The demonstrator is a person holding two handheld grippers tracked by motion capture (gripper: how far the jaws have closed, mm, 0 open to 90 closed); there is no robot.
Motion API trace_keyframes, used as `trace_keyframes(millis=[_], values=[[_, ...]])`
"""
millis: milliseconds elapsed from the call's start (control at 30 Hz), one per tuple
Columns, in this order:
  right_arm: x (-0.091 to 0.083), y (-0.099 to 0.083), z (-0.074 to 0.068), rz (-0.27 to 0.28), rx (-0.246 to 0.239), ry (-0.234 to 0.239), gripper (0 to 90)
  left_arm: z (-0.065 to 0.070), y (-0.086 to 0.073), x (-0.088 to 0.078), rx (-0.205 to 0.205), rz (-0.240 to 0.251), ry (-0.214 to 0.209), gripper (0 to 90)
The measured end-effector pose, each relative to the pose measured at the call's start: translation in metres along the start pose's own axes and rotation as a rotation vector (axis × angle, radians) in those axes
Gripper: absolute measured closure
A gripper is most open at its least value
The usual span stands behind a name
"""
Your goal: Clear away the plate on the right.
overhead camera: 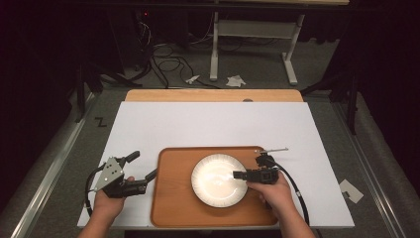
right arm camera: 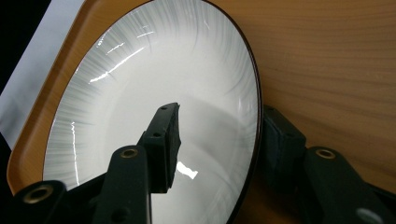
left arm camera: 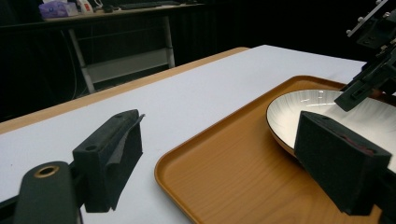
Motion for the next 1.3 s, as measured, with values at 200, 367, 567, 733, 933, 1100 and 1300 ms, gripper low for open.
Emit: trace_keyframes(millis=[200, 367, 567, 733, 933, 1100, 1300], values=[[-0.008, 0.004, 0.003, 0.029, -0.025, -0.047, 50.5, 0.0, 0.0, -0.001, -0.002, 0.001, -0.001, 16.0], [-0.03, 0.012, 0.003, 0.134, -0.057, -0.047, 39.5, 0.0, 0.0, 0.0, -0.002, -0.004, -0.001, 16.1], [-0.06, 0.019, 0.005, 0.251, -0.149, -0.068, 24.6, 0.001, -0.001, 0.001, 0.0, -0.01, -0.003, 16.1], [-0.092, 0.011, 0.02, 0.309, -0.207, -0.144, 12.8, 0.001, -0.002, 0.002, 0.006, -0.02, -0.004, 16.0], [-0.118, -0.016, 0.049, 0.37, -0.198, -0.217, 0.1, 0.003, -0.004, 0.005, 0.012, -0.041, -0.006, 16.1], [-0.121, -0.028, 0.055, 0.393, -0.215, -0.207, 0.1, 0.005, -0.006, 0.007, 0.019, -0.054, -0.008, 16.1], [-0.108, -0.029, 0.051, 0.357, -0.264, -0.224, 0.1, 0.004, -0.007, 0.008, 0.018, -0.059, -0.005, 16.1]])
Point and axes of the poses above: each handheld gripper's, and its own axes: x roughly forward along the jaws, y roughly out of its top, z roughly to its right, the point moved 6 cm from there along x, roughly forward along the jaws, and after that the axes turned 2 degrees about -z, right-handed, at the moved point
